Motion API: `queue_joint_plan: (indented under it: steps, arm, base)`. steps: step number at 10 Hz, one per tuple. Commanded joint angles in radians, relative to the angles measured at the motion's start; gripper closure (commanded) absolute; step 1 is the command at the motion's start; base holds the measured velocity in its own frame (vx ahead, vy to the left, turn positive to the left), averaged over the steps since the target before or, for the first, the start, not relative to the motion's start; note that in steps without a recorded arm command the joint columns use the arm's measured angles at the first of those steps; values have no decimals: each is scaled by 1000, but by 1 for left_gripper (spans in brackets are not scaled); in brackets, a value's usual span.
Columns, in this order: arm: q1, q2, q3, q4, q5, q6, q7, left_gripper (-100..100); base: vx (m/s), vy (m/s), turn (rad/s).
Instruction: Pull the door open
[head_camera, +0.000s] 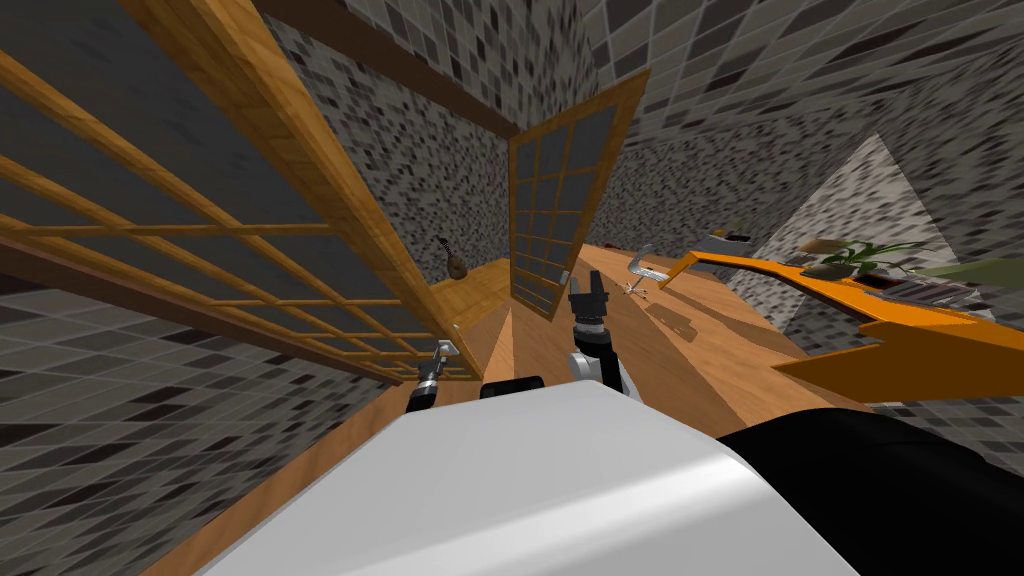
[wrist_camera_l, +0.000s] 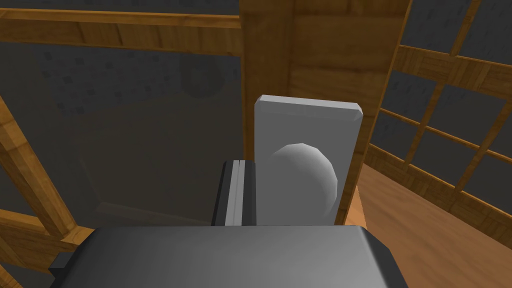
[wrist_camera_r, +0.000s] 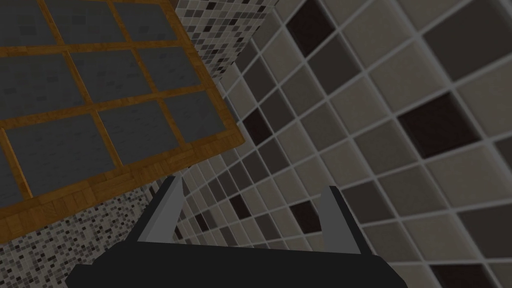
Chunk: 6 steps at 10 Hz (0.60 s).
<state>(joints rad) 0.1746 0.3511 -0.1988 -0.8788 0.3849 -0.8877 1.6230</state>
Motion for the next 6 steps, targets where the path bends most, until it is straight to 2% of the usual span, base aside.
queue_joint_plan:
  steps: [1,2,3,4,5,6]
  arm:
    - [21,-15,-25,-28,-10,9,-2,-100]
    - [21,-15,-25,-28,-10,9,-2,-100]
    - [13,4,-2,-10,0,-2,4,-100]
    - [13,4,-2,-10,0,-2,4,-100]
    - [13,4,-2,-10,0,-2,4,100]
    - [13,4,-2,-10,0,-2,4,100]
  base:
    - [-33,4,-7]
    - [-22,5,10]
    - [-7,26,37]
    - [6,26,23]
    - [6,-1,-36]
    - [4,-7,10]
